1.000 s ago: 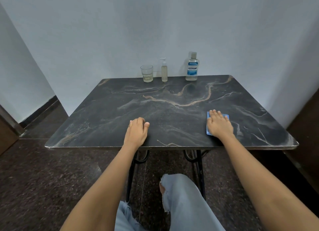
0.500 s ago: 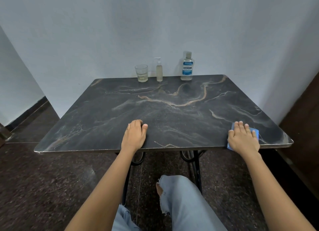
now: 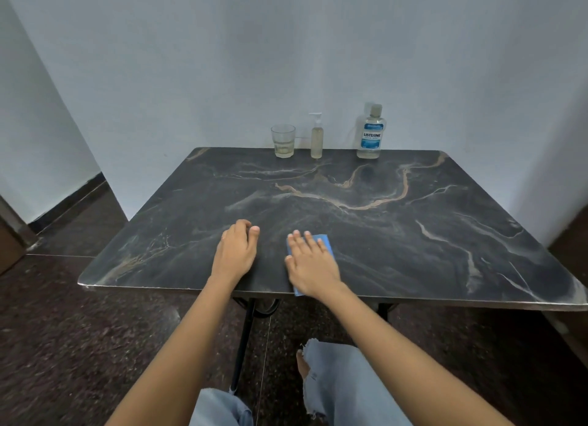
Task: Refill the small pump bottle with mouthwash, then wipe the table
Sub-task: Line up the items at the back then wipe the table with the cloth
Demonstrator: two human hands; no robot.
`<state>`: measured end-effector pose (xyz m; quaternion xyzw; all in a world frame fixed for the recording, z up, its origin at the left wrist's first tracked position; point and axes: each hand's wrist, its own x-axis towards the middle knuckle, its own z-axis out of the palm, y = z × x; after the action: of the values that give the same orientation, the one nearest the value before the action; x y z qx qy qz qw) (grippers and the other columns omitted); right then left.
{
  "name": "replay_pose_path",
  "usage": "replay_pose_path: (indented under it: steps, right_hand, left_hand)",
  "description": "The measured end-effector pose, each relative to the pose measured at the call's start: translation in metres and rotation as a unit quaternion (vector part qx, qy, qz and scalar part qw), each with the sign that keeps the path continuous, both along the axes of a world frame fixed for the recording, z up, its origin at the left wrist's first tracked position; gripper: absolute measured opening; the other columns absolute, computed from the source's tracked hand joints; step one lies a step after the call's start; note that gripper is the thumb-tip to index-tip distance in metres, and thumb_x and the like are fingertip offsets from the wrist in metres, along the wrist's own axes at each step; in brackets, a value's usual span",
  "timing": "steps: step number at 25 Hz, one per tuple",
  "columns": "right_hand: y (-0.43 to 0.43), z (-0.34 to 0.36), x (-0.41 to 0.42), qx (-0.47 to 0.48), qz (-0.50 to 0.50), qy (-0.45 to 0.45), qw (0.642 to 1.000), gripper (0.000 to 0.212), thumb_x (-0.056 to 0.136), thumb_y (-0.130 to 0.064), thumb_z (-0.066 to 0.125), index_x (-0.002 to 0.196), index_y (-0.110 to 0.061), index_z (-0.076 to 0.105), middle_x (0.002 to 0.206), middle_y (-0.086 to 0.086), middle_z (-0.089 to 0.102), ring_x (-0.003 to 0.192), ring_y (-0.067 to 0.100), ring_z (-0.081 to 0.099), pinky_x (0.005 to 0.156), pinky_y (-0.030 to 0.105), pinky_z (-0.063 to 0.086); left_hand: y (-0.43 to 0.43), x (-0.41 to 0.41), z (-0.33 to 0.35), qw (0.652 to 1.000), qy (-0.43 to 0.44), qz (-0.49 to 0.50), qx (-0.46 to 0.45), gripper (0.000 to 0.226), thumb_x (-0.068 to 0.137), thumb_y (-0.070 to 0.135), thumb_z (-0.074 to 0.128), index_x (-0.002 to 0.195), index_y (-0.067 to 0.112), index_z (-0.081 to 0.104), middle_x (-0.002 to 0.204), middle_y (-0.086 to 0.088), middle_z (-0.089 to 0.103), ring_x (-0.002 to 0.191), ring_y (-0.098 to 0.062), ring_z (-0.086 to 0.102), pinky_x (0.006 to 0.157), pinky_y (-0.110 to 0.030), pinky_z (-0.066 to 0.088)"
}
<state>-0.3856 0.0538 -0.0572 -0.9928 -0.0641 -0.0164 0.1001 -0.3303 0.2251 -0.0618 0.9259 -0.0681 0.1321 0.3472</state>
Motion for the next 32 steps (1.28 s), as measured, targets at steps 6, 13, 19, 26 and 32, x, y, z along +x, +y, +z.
replay_pose_path:
  steps: [6, 13, 19, 26, 32]
  right_hand:
    - [0.078, -0.004, 0.062, 0.038, 0.108, 0.01, 0.993, 0.053, 0.103, -0.032, 0.019, 0.153, -0.017, 0.013, 0.161, -0.002, 0.009, 0.148, 0.015, 0.002, 0.119, 0.038, 0.0]
    - [0.053, 0.002, 0.16, 0.07, 0.024, 0.005, 0.997, 0.052, 0.102, -0.03, 0.021, 0.152, -0.017, 0.019, 0.16, -0.001, 0.015, 0.148, 0.016, 0.008, 0.119, 0.04, 0.001]
    - [-0.029, 0.002, 0.203, 0.068, -0.077, -0.003, 0.995, 0.053, 0.101, -0.027, 0.019, 0.152, -0.014, 0.019, 0.16, 0.0, 0.015, 0.148, 0.017, 0.01, 0.119, 0.041, 0.003]
    - [-0.151, 0.003, 0.173, 0.054, -0.195, -0.008, 0.979, 0.053, 0.1, -0.026, 0.016, 0.152, -0.013, 0.018, 0.16, 0.001, 0.014, 0.148, 0.018, 0.01, 0.12, 0.042, 0.004]
    - [-0.23, 0.008, 0.097, 0.054, -0.275, 0.004, 0.96, 0.054, 0.1, -0.026, 0.016, 0.152, -0.014, 0.017, 0.16, -0.002, 0.011, 0.148, 0.016, 0.007, 0.12, 0.041, 0.001]
  left_hand:
    - [0.033, 0.039, -0.008, 0.996, 0.005, 0.059, -0.063, 0.031, 0.101, 0.034, 0.038, 0.106, 0.008, 0.054, 0.1, -0.013, 0.065, 0.1, -0.035, 0.058, 0.086, -0.048, 0.046]
    - [0.008, 0.073, -0.009, 0.997, -0.022, 0.04, -0.056, 0.026, 0.102, 0.026, 0.037, 0.102, 0.006, 0.054, 0.098, -0.012, 0.063, 0.096, -0.032, 0.056, 0.083, -0.044, 0.045]
    - [-0.022, 0.076, -0.014, 0.999, -0.016, 0.002, 0.039, 0.036, 0.101, 0.034, 0.042, 0.121, 0.007, 0.055, 0.117, -0.006, 0.062, 0.114, -0.026, 0.053, 0.103, -0.041, 0.039]
    - [-0.023, 0.071, -0.011, 0.998, -0.012, 0.013, 0.056, 0.035, 0.1, 0.035, 0.042, 0.117, 0.009, 0.057, 0.111, -0.006, 0.063, 0.114, -0.026, 0.051, 0.094, -0.037, 0.04]
    - [-0.025, 0.061, 0.0, 0.998, -0.02, 0.025, 0.054, 0.031, 0.101, 0.034, 0.041, 0.105, 0.008, 0.057, 0.099, -0.006, 0.064, 0.099, -0.027, 0.057, 0.081, -0.038, 0.043]
